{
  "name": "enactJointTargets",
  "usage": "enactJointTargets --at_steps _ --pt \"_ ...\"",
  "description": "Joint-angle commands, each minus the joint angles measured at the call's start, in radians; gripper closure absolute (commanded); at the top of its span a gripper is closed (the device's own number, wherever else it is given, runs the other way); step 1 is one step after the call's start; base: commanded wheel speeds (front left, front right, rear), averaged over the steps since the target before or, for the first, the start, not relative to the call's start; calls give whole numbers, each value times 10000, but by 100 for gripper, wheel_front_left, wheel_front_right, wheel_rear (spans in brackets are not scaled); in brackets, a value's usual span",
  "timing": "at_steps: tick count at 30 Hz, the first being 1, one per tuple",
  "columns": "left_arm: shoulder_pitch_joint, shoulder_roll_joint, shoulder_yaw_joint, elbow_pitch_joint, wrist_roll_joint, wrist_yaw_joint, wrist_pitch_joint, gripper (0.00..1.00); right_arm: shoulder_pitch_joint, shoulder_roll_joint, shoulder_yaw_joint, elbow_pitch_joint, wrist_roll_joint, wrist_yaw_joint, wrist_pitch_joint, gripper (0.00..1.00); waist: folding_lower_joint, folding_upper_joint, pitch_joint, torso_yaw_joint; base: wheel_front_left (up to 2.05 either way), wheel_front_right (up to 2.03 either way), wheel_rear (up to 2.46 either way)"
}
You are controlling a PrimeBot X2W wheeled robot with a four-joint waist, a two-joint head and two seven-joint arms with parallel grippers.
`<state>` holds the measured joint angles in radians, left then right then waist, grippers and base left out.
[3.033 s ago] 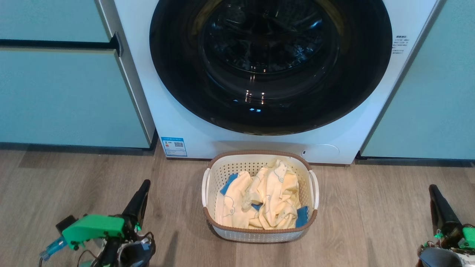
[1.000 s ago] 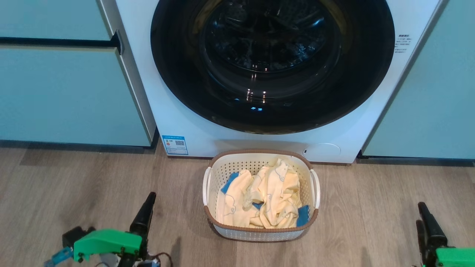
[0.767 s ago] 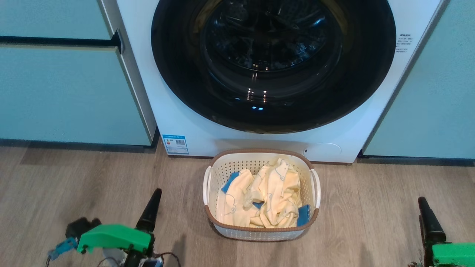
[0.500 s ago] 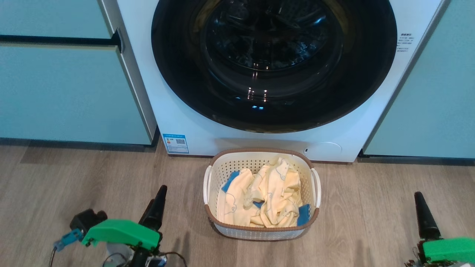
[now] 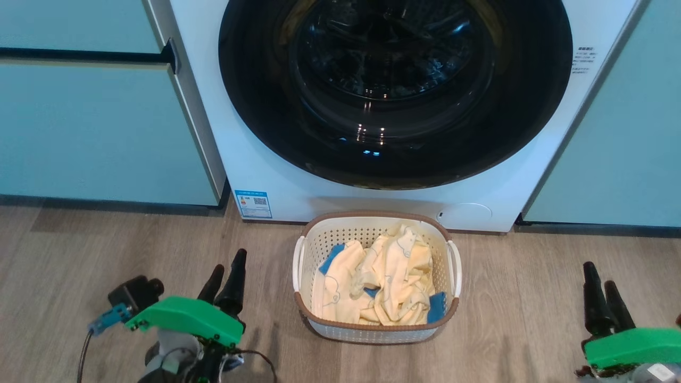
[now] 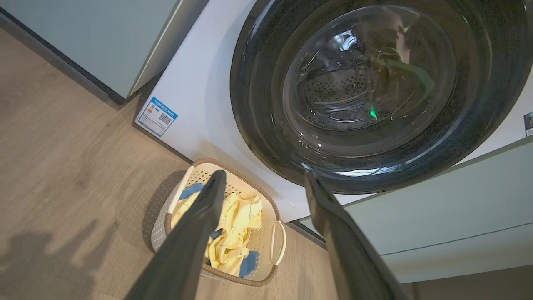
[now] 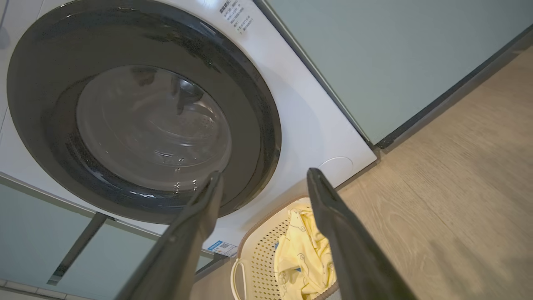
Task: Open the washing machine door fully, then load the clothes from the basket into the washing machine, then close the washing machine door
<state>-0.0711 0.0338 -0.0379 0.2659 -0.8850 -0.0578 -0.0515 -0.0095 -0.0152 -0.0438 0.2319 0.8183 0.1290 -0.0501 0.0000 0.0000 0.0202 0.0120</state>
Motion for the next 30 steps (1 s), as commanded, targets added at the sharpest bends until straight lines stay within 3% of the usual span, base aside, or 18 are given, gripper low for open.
enactJointTargets --at_steps 1,30 --pt "-571 202 100 -415 340 42 -135 0 -613 -190 117 -431 -373 8 -144 0 0 0 2 4 0 0 0" --pt "-1196 327 -239 -613 3686 416 -989 0 -821 -259 372 -684 -4130 12 -1000 0 0 0 33 76 0 0 0"
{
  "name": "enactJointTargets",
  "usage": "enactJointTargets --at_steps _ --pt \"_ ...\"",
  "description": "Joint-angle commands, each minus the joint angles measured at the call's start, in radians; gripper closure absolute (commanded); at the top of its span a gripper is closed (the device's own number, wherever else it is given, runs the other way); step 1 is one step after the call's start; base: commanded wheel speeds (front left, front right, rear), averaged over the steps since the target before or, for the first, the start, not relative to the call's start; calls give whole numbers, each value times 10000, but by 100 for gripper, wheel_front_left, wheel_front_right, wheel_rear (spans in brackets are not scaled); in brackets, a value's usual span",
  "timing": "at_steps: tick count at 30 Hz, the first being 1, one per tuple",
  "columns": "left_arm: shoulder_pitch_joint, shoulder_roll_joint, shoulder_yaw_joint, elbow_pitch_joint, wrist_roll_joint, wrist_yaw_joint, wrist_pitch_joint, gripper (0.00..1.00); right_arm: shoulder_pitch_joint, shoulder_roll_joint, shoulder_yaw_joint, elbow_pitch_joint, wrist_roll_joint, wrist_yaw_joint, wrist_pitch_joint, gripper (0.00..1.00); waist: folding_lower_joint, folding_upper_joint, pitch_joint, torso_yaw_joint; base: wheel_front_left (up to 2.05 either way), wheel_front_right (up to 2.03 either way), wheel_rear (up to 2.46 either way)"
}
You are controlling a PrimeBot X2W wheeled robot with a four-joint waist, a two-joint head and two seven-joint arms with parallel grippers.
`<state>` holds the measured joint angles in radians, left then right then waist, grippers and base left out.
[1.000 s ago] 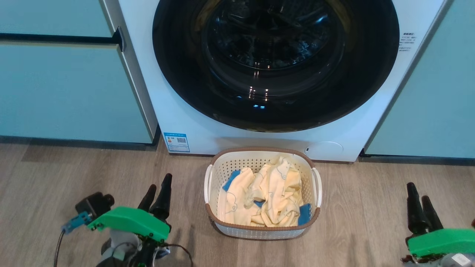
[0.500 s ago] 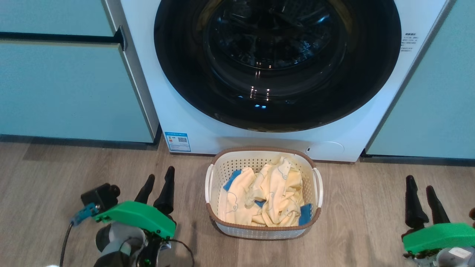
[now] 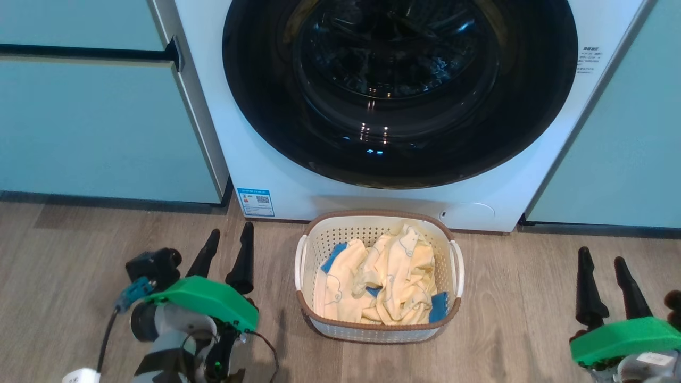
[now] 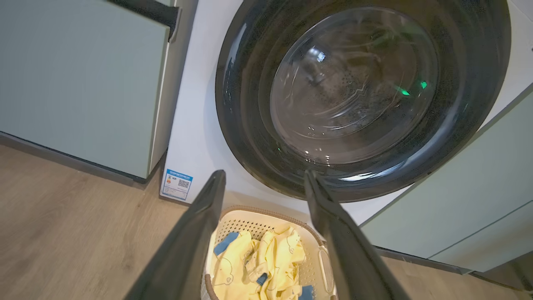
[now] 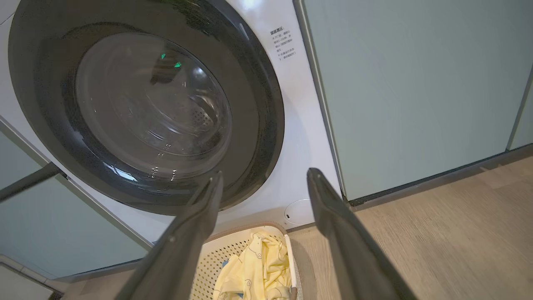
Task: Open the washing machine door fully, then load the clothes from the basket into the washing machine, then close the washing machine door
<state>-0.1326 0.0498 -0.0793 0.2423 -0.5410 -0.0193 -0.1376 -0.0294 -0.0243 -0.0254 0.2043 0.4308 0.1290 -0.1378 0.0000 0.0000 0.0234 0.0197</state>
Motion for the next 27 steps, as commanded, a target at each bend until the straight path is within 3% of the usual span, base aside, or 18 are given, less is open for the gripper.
enactJointTargets --at_steps 1,27 --pt "-598 168 169 -370 373 36 -157 0 -632 -171 198 -418 -376 12 -153 0 0 0 5 0 0 0 0" --pt "-1176 61 132 -23 3150 -178 -922 0 -748 -234 295 -443 -2994 16 -920 0 0 0 42 74 0 0 0"
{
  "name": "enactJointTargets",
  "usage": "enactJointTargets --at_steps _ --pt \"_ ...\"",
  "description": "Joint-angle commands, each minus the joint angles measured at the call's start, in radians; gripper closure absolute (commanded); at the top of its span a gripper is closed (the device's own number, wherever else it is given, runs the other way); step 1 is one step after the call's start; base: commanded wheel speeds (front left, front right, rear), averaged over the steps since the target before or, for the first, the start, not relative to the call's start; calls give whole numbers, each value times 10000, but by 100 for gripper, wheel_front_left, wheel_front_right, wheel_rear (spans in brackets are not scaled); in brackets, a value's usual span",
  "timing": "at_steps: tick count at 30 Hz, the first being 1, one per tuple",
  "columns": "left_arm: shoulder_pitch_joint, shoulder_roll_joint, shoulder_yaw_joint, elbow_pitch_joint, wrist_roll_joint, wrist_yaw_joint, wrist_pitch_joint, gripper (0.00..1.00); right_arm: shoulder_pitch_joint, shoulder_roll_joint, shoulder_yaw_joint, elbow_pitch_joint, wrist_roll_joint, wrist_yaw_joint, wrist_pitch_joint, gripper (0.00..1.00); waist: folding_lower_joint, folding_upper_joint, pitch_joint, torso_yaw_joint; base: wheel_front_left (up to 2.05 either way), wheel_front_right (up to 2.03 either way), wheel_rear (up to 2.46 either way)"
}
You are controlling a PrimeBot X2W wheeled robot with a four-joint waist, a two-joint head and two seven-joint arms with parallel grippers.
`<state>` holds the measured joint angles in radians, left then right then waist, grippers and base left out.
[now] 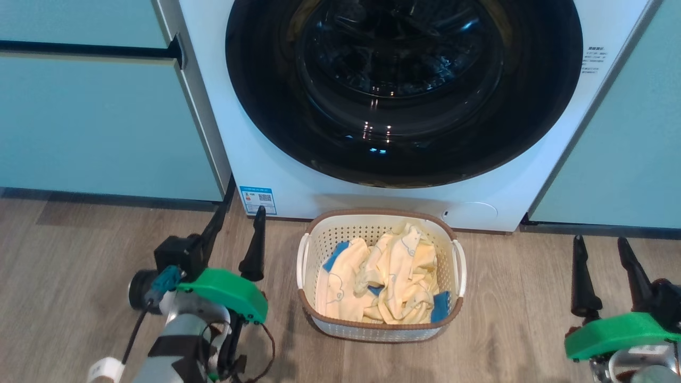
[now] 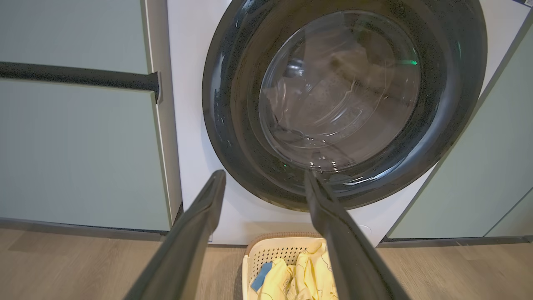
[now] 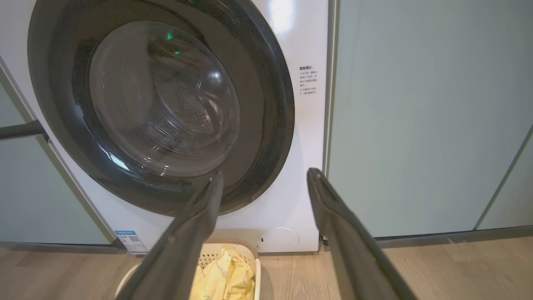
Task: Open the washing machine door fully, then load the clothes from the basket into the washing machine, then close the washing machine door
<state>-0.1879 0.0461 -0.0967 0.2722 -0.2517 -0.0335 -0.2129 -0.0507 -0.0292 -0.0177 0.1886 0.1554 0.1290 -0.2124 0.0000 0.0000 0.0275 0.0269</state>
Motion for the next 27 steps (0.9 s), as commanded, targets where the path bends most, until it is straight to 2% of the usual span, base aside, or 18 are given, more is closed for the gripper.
enactJointTargets --at_steps 1,11,22,27 --pt "-648 93 306 -311 369 -40 -198 0 -538 -186 220 -272 -332 16 -203 0 0 0 1 6 0 0 0" --pt "-924 71 329 31 1406 -70 -488 0 -562 -210 207 -130 -1071 17 -494 0 0 0 2 22 0 0 0" --pt "-968 48 418 485 871 -271 -488 0 -547 -210 163 327 -494 17 -494 0 0 0 -34 43 0 0 0" --pt "-1031 44 414 685 817 -232 -488 0 -564 -210 168 436 -242 17 -494 0 0 0 -50 41 0 0 0"
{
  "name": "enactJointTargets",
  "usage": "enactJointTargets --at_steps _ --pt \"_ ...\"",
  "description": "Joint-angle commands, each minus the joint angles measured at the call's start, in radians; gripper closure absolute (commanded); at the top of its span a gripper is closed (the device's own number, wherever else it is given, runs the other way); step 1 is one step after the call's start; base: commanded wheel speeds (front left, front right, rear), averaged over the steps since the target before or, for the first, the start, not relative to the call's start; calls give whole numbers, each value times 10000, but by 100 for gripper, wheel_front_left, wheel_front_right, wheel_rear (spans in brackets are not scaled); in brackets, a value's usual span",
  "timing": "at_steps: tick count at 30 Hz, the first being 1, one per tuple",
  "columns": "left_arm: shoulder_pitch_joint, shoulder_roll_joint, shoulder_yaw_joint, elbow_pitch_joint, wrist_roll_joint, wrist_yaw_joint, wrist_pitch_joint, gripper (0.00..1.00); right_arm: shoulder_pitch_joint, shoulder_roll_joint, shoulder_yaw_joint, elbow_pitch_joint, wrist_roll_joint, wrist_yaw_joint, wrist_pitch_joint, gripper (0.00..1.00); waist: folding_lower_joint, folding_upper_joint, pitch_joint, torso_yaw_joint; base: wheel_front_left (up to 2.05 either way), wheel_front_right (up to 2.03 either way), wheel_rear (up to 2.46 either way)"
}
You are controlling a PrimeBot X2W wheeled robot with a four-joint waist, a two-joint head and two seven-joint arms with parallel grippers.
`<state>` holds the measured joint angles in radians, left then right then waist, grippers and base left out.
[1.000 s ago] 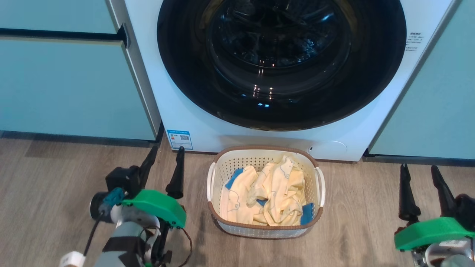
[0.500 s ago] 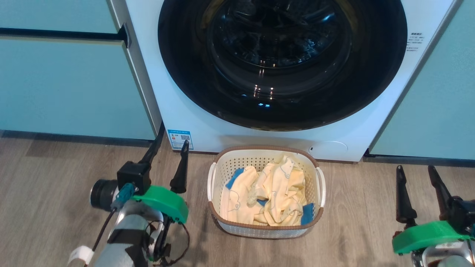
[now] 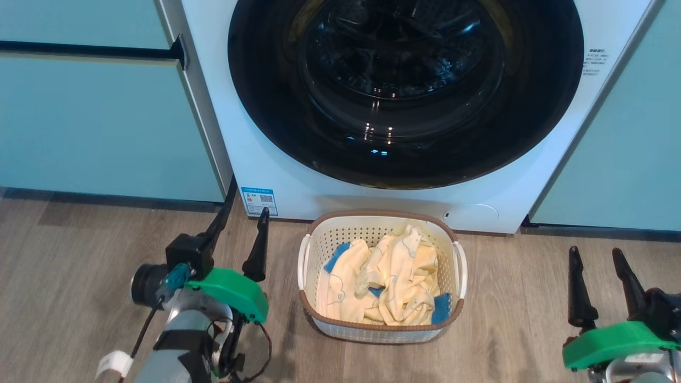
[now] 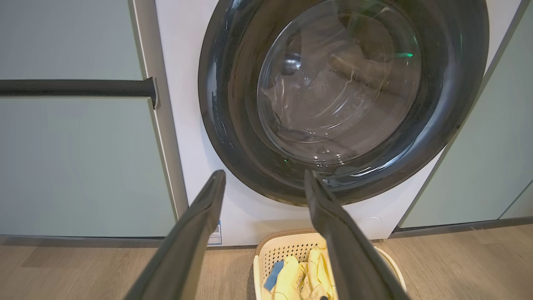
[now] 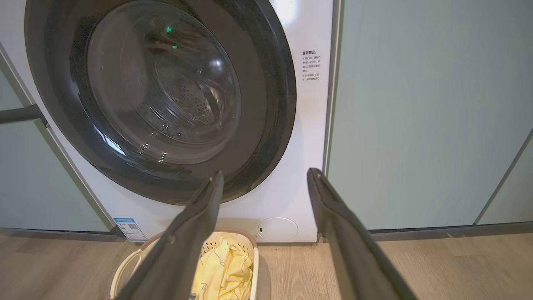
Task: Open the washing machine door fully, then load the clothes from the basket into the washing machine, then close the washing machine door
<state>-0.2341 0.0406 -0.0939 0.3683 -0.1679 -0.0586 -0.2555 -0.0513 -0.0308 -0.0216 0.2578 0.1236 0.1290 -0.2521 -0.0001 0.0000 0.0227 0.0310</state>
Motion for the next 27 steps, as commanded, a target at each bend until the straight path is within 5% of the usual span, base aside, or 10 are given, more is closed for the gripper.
enactJointTargets --at_steps 1,27 --pt "-580 100 382 -247 -21 34 -63 0 -561 -194 205 -235 141 17 -97 0 1 0 -6 -1 0 0 0" --pt "-627 97 294 117 -199 254 -63 0 -567 -194 595 -83 308 17 -97 0 1 0 -109 21 4 4 -8"
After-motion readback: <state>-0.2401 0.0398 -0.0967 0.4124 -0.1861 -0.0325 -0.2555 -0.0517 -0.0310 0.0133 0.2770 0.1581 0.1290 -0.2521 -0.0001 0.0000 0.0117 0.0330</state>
